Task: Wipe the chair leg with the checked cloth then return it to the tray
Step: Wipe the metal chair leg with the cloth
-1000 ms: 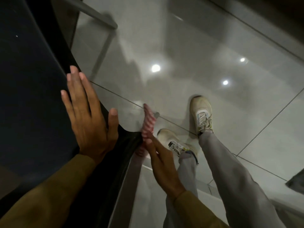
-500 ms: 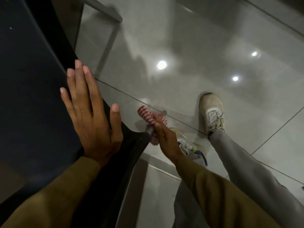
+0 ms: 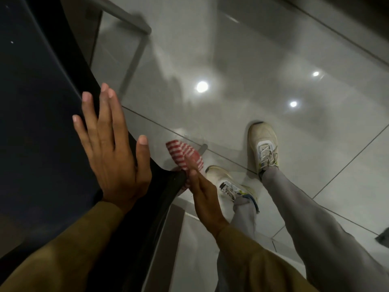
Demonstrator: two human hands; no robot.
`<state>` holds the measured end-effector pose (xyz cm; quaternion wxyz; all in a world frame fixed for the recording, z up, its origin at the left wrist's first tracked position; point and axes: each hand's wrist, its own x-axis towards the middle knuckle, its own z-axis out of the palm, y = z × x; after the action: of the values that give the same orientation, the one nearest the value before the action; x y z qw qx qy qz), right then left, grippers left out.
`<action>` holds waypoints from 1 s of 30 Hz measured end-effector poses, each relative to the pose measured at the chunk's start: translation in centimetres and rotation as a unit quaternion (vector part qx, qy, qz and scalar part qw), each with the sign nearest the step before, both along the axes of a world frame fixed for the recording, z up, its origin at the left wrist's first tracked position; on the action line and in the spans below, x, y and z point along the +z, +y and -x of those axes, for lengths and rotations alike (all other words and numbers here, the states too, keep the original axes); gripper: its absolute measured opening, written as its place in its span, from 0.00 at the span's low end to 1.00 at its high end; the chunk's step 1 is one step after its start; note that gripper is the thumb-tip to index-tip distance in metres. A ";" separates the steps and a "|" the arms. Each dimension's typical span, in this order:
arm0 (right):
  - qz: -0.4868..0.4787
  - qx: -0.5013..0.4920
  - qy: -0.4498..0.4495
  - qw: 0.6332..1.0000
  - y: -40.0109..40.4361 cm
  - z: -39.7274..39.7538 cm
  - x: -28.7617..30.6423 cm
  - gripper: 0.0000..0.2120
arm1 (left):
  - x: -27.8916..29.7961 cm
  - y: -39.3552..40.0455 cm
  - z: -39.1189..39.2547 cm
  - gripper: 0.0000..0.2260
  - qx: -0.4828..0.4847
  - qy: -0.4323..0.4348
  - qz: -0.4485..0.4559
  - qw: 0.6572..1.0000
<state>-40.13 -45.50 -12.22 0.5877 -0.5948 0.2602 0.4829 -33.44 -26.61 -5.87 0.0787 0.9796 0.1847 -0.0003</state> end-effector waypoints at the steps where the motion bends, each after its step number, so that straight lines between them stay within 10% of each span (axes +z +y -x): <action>1: 0.014 0.004 0.007 1.000 0.0 0.0 -1.1 0.19 | -0.1 0.0 0.0 0.33 -0.001 -0.002 -0.008 1.000; 8: 0.065 -0.010 0.085 0.994 0.6 -3.0 -5.8 0.21 | -0.2 0.0 0.2 0.33 -0.002 0.002 -0.011 1.000; 16: -0.012 -0.019 0.048 0.999 0.5 0.1 3.8 0.24 | 0.3 0.1 0.1 0.32 0.002 0.014 0.008 1.000; 30: 0.075 -0.029 0.083 0.993 -0.1 -1.6 -12.6 0.18 | 0.4 -0.3 0.0 0.33 0.006 0.015 0.015 1.000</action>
<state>-38.50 -45.55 -24.82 0.5316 -0.5874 0.3600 0.4927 -33.43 -26.93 -5.52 0.0911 0.9770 0.1920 -0.0171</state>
